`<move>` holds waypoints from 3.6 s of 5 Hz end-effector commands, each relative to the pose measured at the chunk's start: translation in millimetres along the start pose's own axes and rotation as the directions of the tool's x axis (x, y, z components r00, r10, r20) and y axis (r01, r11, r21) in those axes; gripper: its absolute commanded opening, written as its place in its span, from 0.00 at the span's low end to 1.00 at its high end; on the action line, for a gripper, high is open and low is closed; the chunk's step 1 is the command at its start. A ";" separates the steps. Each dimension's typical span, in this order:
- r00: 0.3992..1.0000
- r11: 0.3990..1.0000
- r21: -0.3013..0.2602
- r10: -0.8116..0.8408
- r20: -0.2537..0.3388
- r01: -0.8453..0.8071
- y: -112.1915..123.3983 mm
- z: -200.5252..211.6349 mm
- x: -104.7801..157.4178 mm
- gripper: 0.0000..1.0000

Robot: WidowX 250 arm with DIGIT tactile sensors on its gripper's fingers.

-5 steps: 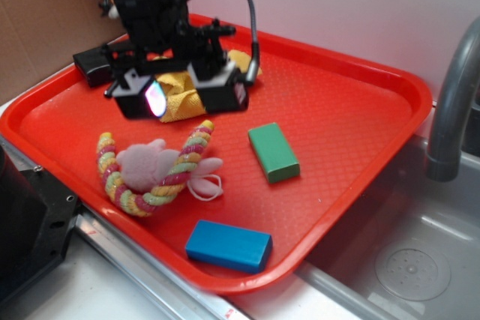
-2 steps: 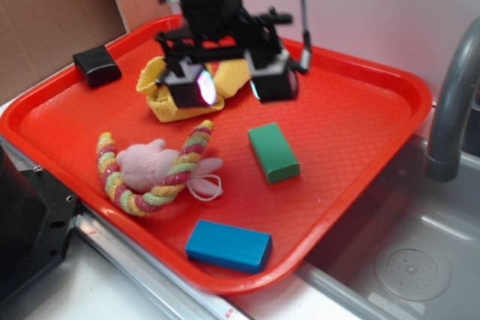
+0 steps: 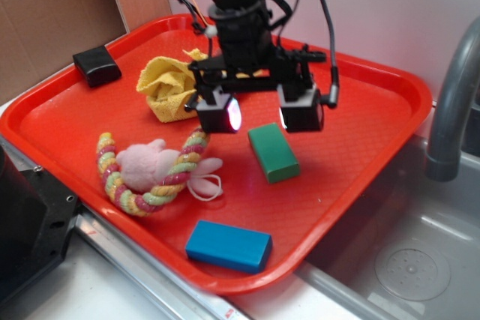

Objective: Grab the green block.

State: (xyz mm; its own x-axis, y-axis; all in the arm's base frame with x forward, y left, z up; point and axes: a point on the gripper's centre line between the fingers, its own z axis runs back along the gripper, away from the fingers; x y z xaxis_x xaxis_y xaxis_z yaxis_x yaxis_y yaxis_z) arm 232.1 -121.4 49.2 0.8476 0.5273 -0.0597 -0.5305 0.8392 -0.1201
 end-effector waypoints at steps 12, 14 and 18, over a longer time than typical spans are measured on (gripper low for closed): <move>0.925 0.930 0.086 -0.365 0.102 0.357 60.6 122.9 178.2 0.00; 0.897 0.904 0.067 -0.426 0.120 0.421 72.6 125.1 172.4 0.00; 0.814 0.835 0.089 -0.549 0.191 0.543 59.5 94.4 139.9 0.00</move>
State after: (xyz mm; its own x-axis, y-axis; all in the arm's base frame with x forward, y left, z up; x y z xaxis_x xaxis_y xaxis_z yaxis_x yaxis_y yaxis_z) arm 306.6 9.3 108.9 0.9911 0.0028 0.1331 0.0044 0.9985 -0.0544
